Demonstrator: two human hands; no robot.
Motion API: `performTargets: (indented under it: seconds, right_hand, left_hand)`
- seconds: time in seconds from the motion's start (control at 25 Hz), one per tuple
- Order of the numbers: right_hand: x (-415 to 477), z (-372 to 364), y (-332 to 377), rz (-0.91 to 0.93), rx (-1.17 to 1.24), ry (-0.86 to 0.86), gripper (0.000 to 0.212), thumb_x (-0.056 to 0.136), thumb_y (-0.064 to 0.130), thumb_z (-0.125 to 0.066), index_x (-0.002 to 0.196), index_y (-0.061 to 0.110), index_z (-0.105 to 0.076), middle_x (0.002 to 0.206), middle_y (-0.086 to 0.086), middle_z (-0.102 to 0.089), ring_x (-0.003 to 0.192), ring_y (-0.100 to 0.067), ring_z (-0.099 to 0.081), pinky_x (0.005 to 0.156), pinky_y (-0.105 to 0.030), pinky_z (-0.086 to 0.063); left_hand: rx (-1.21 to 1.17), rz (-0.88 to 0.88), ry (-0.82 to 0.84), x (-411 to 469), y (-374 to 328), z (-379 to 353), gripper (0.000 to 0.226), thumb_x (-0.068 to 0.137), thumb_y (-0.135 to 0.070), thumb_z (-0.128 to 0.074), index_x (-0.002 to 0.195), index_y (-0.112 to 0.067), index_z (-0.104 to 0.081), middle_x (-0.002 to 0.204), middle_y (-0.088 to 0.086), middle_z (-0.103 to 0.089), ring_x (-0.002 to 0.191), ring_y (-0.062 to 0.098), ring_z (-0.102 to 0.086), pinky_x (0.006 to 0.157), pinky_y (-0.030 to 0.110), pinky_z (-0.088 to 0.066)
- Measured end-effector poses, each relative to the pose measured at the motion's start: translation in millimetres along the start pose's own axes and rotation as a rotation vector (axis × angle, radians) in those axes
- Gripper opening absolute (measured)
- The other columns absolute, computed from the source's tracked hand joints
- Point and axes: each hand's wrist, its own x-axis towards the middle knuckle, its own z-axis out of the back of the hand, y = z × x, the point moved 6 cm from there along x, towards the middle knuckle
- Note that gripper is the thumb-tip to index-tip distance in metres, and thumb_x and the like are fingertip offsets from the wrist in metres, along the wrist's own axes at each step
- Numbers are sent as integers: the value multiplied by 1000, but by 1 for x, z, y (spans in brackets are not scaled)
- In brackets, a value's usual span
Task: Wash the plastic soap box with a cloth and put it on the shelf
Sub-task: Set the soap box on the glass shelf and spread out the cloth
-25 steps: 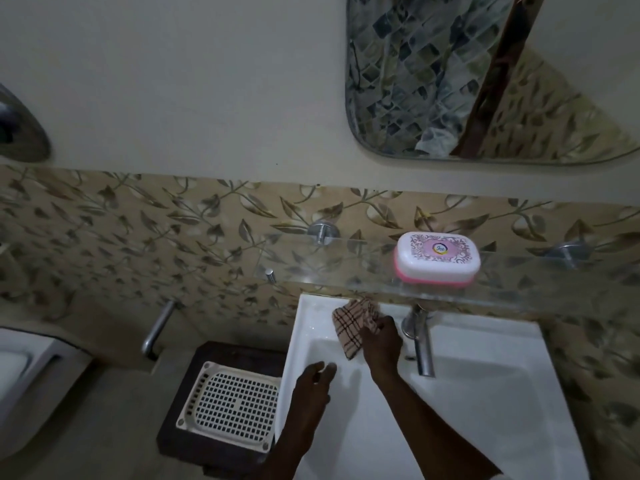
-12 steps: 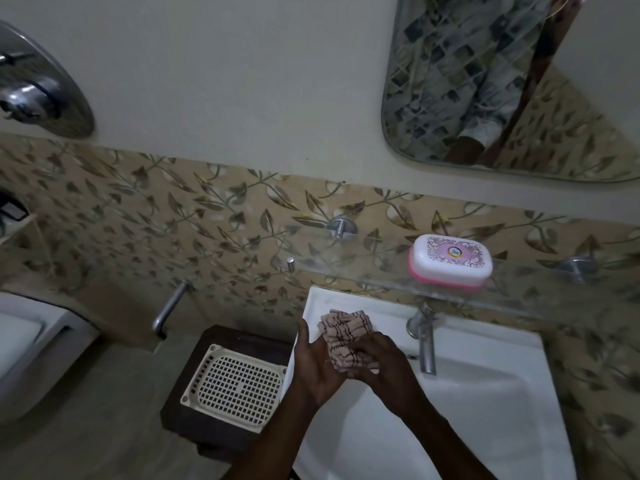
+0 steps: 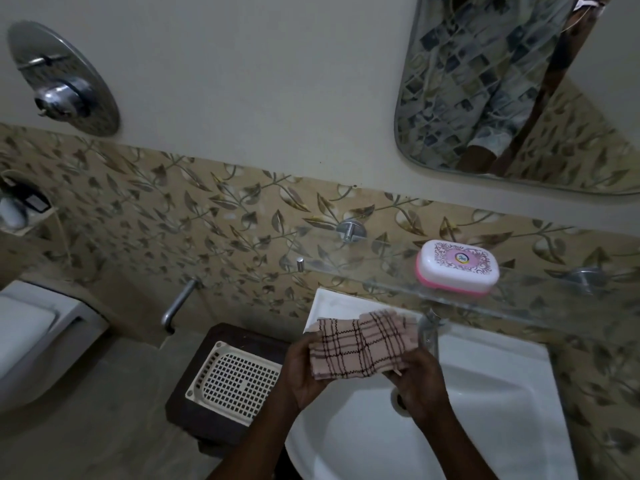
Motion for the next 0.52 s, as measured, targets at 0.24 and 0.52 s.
performTargets:
  seconds: [0.24,0.52]
  right_hand:
    - [-11,6,-5,-249,-163,-57,31,85,4,-65,115,0,-67,113,-24,-71,104,-38,-67,92,-51,-53]
    - [-25,3,20,-162,-346,-221,19,80,-13,-53,87,-5,-69,71,-20,-72,58,-33,-66,55,-36,-56]
  left_hand:
    - [345,23,-75,-13,-14,12,40,89,2,-56,128,11,-58,129,35,-59,111,42,-64,98,55,-50]
    - [603,-129,-401,-21,-29,18,29,91,-6,-63,113,12,-65,113,35,-67,91,38,-71,77,48,-61]
